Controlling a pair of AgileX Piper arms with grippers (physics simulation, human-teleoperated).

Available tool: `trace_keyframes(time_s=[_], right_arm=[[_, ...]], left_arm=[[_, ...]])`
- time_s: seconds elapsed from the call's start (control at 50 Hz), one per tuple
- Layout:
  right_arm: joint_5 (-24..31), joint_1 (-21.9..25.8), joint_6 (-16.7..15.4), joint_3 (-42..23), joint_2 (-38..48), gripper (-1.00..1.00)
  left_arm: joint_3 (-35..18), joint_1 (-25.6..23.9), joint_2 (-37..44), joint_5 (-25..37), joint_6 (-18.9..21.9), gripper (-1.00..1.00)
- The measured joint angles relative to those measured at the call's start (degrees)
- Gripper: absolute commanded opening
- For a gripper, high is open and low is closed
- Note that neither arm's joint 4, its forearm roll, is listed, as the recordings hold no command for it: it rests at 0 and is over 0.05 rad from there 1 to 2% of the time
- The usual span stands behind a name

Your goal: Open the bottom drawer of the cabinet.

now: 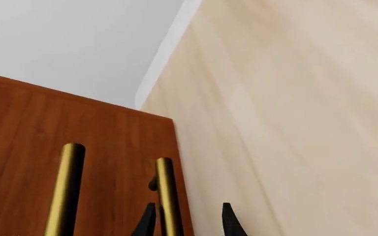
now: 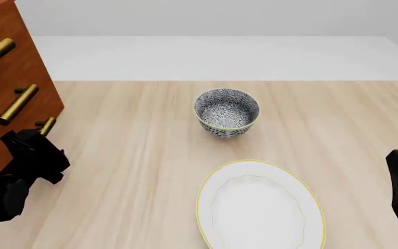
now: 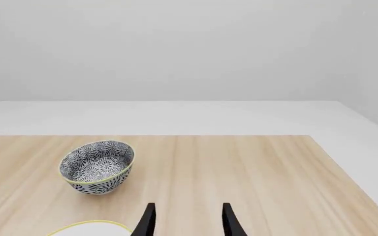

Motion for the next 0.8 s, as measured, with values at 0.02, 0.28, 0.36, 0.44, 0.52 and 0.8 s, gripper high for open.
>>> trace_keyframes(time_s=[0.02, 0.28, 0.36, 0.44, 0.52, 0.8], right_arm=[[0.0, 0.0, 0.0, 0.0, 0.0, 1.0], [0.0, 0.0, 0.0, 0.0, 0.0, 1.0], [0.0, 0.0, 0.0, 0.0, 0.0, 1.0], [0.0, 0.0, 0.0, 0.0, 0.0, 1.0], [0.0, 0.0, 0.0, 0.0, 0.0, 1.0], [0.0, 0.0, 0.0, 0.0, 0.0, 1.0]], left_arm=[[-0.1, 0.0, 0.0, 0.0, -0.1, 1.0], [-0.5, 1.4, 0.8, 0.0, -5.9, 1.0], [-0.6, 1.6, 0.8, 0.0, -6.1, 1.0], [-0.6, 1.6, 0.8, 0.0, -6.1, 1.0], [-0.6, 1.6, 0.8, 0.0, -6.1, -1.0], [-1.1, 1.6, 0.0, 0.0, -0.4, -1.0]])
